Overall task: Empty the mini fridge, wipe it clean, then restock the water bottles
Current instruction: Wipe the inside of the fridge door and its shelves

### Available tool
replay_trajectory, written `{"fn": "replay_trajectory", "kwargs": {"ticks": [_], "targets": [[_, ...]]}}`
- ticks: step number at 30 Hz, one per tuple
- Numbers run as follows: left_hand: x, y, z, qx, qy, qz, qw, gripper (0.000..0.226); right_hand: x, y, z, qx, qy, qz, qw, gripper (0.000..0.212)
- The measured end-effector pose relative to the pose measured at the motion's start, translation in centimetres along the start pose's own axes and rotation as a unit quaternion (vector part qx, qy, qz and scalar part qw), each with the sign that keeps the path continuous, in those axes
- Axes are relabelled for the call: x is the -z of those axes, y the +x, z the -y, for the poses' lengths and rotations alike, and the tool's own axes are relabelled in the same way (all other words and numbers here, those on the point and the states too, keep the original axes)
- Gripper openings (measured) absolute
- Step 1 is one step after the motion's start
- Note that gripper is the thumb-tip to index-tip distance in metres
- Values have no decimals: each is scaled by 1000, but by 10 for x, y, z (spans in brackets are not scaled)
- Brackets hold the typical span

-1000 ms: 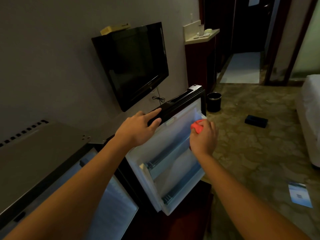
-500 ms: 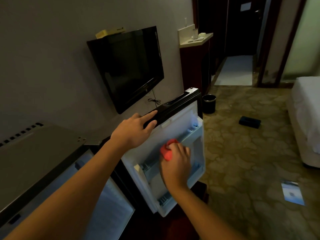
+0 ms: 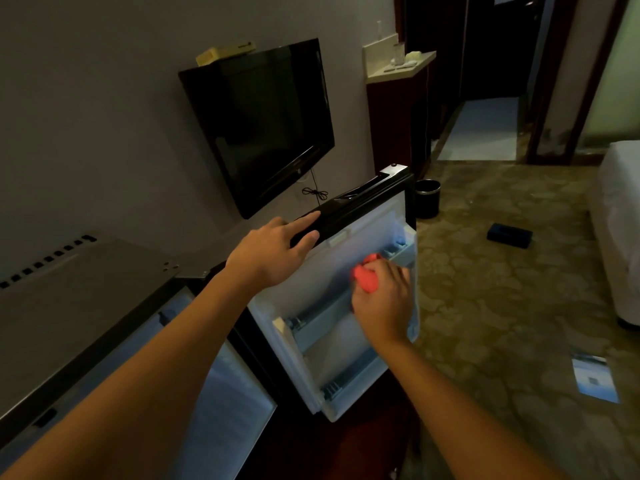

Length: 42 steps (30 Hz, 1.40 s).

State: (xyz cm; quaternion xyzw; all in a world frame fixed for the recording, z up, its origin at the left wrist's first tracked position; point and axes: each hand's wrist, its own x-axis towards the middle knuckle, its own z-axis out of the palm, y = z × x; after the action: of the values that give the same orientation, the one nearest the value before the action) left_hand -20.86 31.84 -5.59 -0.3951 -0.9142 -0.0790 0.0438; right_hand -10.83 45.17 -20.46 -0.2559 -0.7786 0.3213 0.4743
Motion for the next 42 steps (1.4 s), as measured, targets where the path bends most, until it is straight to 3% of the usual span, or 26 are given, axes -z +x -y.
{"fn": "replay_trajectory", "kwargs": {"ticks": [4, 9, 14, 18, 26, 30, 37, 42], "targets": [[0, 0, 1, -3, -2, 4, 1000, 51, 11, 39, -27, -18, -33, -32, 999, 3], [-3, 5, 4, 1, 7, -5, 1000, 51, 13, 62, -43, -47, -16, 26, 998, 14], [-2, 5, 2, 3, 14, -9, 1000, 51, 5, 45, -31, -73, -2, 11, 997, 13], [-2, 5, 1, 10, 14, -12, 1000, 51, 1, 6, 2, -23, -28, 22, 999, 17], [-2, 4, 1, 13, 11, -19, 1000, 50, -7, -63, 43, 28, -22, 138, 990, 37], [-3, 2, 1, 8, 10, -21, 1000, 50, -1, -79, 50, 72, 17, 141, 987, 31], [-1, -2, -2, 6, 7, -19, 1000, 50, 3, -73, 21, 175, 14, 133, 975, 45], [-1, -2, -2, 4, 8, -12, 1000, 50, 8, -42, 1, 69, 45, 100, 992, 40]]}}
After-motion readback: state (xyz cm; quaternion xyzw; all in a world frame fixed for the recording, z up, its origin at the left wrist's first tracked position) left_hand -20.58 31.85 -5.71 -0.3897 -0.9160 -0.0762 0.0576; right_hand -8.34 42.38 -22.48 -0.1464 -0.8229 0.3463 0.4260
